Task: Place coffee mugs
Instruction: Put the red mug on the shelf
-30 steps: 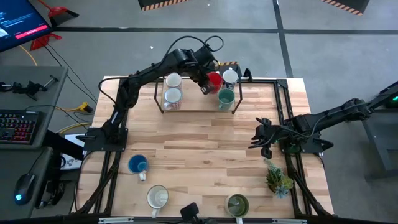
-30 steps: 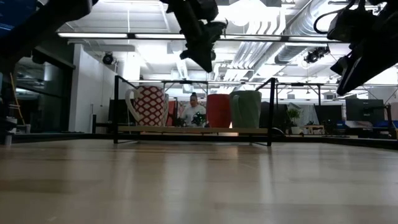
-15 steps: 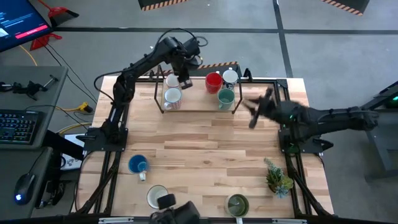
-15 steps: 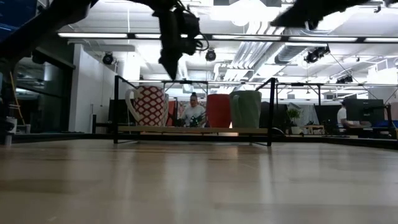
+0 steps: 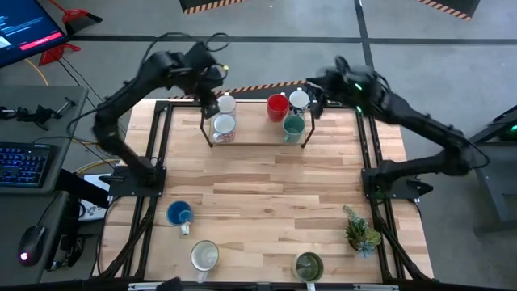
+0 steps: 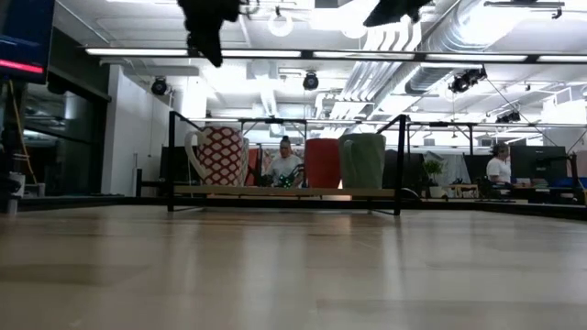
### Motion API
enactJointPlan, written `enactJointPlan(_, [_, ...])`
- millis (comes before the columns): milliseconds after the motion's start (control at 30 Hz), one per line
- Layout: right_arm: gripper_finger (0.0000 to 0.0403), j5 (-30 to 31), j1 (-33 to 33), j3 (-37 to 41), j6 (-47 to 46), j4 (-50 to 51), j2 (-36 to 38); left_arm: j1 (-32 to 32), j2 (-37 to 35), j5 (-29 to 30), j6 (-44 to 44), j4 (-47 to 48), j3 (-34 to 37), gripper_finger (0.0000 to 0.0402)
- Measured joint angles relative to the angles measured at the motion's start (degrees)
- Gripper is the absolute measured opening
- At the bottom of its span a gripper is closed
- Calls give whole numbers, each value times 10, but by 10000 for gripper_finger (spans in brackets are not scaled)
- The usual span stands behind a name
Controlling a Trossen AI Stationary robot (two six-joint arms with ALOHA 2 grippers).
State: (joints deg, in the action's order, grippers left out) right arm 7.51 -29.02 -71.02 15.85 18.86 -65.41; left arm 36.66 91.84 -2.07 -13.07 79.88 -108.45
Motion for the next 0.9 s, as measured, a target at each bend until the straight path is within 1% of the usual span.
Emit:
enactJointPlan(167, [66,-73,-81,-133,47,117,-133,-4,-116,-1,6,-101,187,85])
enactJointPlan(300, [66,-135,-133,-238,81,178,-224,-3,-196,0,31,-195,340,85])
enactJointPlan(367, [66,-154,-151,-295,96,199,-268,-7,-229,-2,43,-258,401,85])
enactJointPlan(433, [66,-157,-162,-357,100,237,-316,-14,-255,-2,60,-338,449,85])
enactJointPlan(533, [67,-157,-169,-450,104,327,-395,-24,-283,-12,83,-449,504,86])
enactJointPlan(600, [68,-163,-165,-504,116,386,-444,-32,-289,-26,83,-506,529,88])
enactJointPlan(667, [73,-177,-157,-550,124,426,-490,-39,-288,-28,84,-527,545,91])
enactJointPlan(800, [89,-176,-141,-622,127,471,-560,-55,-289,-30,93,-532,557,97])
enactJointPlan(867, [98,-175,-136,-641,132,483,-582,-66,-289,-29,107,-530,566,99])
enactJointPlan(900, [102,-175,-134,-635,137,479,-585,-73,-289,-29,112,-532,570,99])
